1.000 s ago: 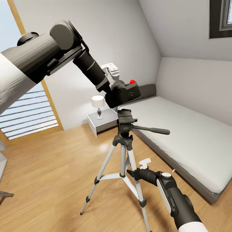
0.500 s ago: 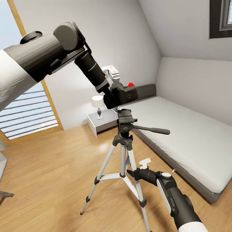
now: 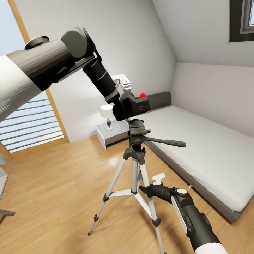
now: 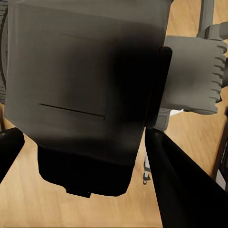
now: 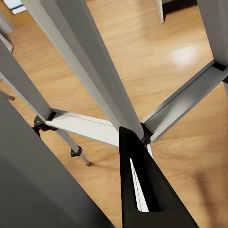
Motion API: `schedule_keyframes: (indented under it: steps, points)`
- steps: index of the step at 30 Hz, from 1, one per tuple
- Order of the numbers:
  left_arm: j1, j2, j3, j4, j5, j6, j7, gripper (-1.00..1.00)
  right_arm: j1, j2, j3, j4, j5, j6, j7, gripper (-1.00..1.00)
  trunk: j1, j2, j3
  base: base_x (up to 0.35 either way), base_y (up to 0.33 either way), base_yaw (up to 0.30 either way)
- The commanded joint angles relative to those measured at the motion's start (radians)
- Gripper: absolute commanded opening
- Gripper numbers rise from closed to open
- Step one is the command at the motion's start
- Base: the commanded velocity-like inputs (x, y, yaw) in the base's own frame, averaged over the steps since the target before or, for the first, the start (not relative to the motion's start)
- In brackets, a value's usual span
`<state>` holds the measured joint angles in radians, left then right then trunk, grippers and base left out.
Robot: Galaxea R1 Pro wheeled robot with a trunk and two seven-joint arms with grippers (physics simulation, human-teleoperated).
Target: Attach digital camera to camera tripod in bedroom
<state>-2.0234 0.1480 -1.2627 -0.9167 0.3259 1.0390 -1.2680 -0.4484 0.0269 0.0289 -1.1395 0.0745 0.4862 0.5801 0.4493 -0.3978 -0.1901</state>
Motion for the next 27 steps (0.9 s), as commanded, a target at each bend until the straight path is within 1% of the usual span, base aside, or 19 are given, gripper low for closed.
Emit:
schedule_keyframes:
  steps: [1,10,20,21,22,24,25,26,27]
  points:
    - [-0.002,0.001,-0.004,0.000,0.002,0.004,-0.004,-1.00,-0.001,0.001,-0.001,-0.001,0.010,0.003,0.005,-1.00,0.001,-0.002,-0.002,0.000,0.000,0.000]
    - [-0.002,-0.001,-0.004,0.004,0.002,0.004,-0.004,-1.00,-0.001,0.002,-0.003,-0.002,0.009,0.004,0.006,-1.00,0.001,-0.002,-0.002,0.000,0.000,0.000]
    - [-0.002,-0.017,-0.004,0.023,0.003,0.004,-0.004,-1.00,-0.001,0.002,-0.003,-0.002,0.010,0.004,0.006,-1.00,0.001,-0.002,-0.002,0.000,0.000,0.000]
    - [-0.002,-0.034,-0.005,0.036,0.003,0.004,-0.004,-1.00,-0.001,0.002,-0.003,-0.002,0.010,0.004,0.006,-1.00,0.001,-0.002,-0.002,0.000,0.000,0.000]
    - [-0.002,-0.044,-0.005,0.047,0.003,0.004,-0.004,-1.00,-0.001,0.002,-0.003,-0.002,0.010,0.004,0.006,-1.00,0.001,-0.002,-0.002,0.000,0.000,0.000]
    - [-0.002,-0.056,-0.006,0.060,0.002,0.004,-0.004,-1.00,-0.001,0.002,-0.002,-0.002,0.010,0.004,0.006,-1.00,0.001,-0.002,-0.002,0.000,0.000,0.000]
    - [-0.002,-0.068,-0.006,0.075,0.002,0.004,-0.004,-1.00,-0.001,0.002,-0.002,-0.002,0.010,0.004,0.006,-1.00,0.001,-0.002,-0.002,0.000,0.000,0.000]
    - [-0.002,-0.088,-0.005,0.103,0.001,0.003,-0.004,-1.00,-0.001,0.002,-0.003,-0.002,0.010,0.005,0.006,-1.00,0.001,-0.002,-0.002,0.000,0.000,0.000]
    - [-0.002,-0.093,-0.005,0.107,0.002,0.003,-0.004,-1.00,-0.001,0.002,-0.002,-0.002,0.010,0.006,0.006,-1.00,0.001,-0.002,-0.002,0.000,0.000,0.000]
